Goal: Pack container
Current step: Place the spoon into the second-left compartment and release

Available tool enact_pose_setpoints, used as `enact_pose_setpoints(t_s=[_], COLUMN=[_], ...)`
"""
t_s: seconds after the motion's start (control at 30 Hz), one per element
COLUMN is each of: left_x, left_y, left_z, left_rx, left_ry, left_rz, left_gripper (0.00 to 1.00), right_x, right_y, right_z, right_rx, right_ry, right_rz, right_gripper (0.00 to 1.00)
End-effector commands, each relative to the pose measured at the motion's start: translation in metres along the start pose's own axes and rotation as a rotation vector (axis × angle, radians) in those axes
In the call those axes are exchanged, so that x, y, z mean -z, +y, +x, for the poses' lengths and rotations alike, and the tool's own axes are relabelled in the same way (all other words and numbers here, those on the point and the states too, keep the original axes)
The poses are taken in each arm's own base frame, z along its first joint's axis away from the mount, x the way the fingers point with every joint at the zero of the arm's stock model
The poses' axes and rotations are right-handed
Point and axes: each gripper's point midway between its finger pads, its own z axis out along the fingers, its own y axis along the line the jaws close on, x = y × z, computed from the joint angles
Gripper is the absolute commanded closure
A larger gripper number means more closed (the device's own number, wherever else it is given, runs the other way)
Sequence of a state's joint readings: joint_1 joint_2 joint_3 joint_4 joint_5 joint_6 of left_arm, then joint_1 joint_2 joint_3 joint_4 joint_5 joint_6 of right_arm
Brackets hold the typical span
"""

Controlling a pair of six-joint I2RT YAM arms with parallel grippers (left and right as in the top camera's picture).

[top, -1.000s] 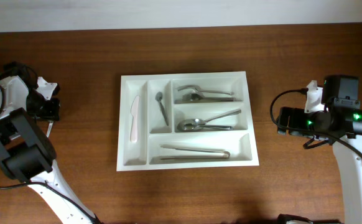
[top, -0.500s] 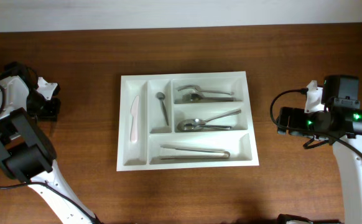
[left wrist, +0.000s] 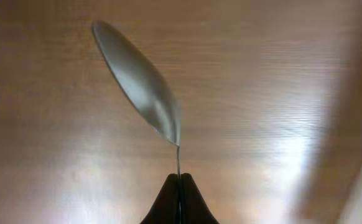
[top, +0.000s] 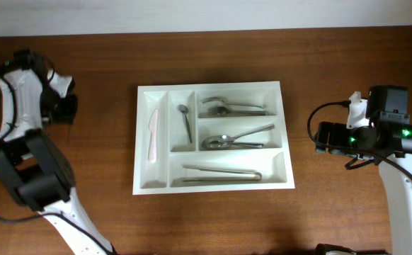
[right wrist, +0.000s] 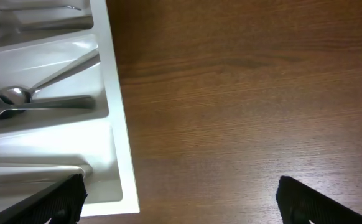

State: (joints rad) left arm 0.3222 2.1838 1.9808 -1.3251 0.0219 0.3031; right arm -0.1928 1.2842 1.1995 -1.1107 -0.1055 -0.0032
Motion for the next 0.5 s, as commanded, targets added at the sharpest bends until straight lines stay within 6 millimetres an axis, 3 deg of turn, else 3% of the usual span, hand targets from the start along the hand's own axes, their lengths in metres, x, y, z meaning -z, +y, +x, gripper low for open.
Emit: enact_pose_setpoints(t_s=[0.0,0.1,0.2,0.3,0.47], left_x=[0.086,0.11,0.121,0.121,0.104], left_y=[-0.054,-0.1,-0.16,-0.215,-0.283], left_z=[-0.012,-0.007,-0.004,-0.005,-0.013], left_rx=[0.036,0.032,0.008,-0.047,-0.152], left_ry=[-0.179,-0.21,-0.229,-0.241,-0.261], left_rz=[0.003,0.031,0.111,0.167,0.204], left_gripper=[0.98,0.98,0.98,0.98,0.98], right_x=[0.006,0.006,0.006,0.006,0.006], right_y=[0.001,0.001,0.001,0.001,0.001], right_z=[-0.006,-0.006,-0.006,-0.006,-0.006], right_rx=[0.008,0.008,0.008,0.008,0.008], right_ry=[-0.022,-0.022,-0.022,-0.022,-0.022], right_rz=[0.002,0.003,0.004,0.004,0.004], right_gripper=[0.01,0.01,0.01,0.01,0.01])
